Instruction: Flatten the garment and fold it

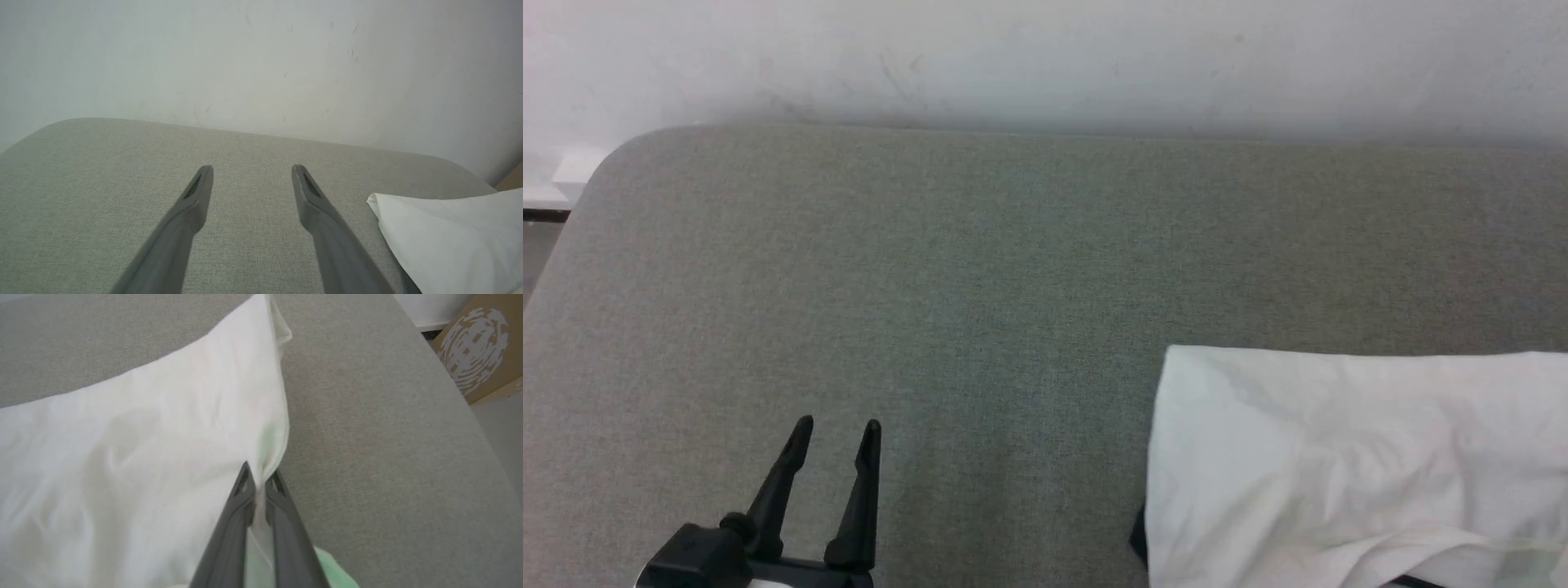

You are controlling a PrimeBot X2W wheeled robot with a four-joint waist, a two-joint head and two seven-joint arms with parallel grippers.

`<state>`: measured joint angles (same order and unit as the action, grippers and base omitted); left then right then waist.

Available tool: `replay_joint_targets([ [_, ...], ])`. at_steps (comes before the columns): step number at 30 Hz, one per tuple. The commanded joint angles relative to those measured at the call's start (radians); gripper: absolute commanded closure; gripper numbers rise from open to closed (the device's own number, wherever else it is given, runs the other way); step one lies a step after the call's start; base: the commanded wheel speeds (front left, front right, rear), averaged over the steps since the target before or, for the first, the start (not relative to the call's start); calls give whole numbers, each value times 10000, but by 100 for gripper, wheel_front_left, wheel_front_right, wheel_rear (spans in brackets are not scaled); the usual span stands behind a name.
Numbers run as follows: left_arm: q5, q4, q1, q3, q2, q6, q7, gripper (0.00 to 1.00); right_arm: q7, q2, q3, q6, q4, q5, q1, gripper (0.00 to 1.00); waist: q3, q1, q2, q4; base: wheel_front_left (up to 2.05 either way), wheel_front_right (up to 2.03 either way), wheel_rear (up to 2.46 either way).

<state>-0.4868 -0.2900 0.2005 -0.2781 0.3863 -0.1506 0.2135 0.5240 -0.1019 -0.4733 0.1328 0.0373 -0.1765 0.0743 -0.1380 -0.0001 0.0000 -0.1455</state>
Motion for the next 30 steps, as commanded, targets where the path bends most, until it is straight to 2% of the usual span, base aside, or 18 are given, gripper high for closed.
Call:
replay_joint_targets([
  [1,24,-20,93,10,51,-27,-28,0,-23,-70,-120,-21,128,69,121,100,78,1,0,74,0,0,0],
  [4,23,-56,148,17,85,-70,-66,0,69,-10,-84,-21,432,-50,263,100,154,1,0,159,0,0,0],
  [7,24,-78,170,-21,84,-94,-98,0,168,160,531,-21,860,-369,412,100,186,1,0,217,0,0,0],
  [15,-46,5,94,-186,-85,-81,-61,0,956,461,3599,-21,2268,-1454,955,100,167,1,0,133,0,0,0],
  [19,-86,112,-2,-288,-167,-12,-27,0,1258,494,4670,-21,2682,-1547,824,100,81,1,0,-78,0,0,0],
  [25,-146,290,-182,-372,-289,77,50,0,1521,511,5689,-21,2724,-1409,326,100,-135,1,0,-441,0,0,0],
  [30,-184,499,-355,-508,-441,184,118,0,1637,514,5972,-21,1983,-957,-186,100,-333,1,0,-720,0,0,0],
])
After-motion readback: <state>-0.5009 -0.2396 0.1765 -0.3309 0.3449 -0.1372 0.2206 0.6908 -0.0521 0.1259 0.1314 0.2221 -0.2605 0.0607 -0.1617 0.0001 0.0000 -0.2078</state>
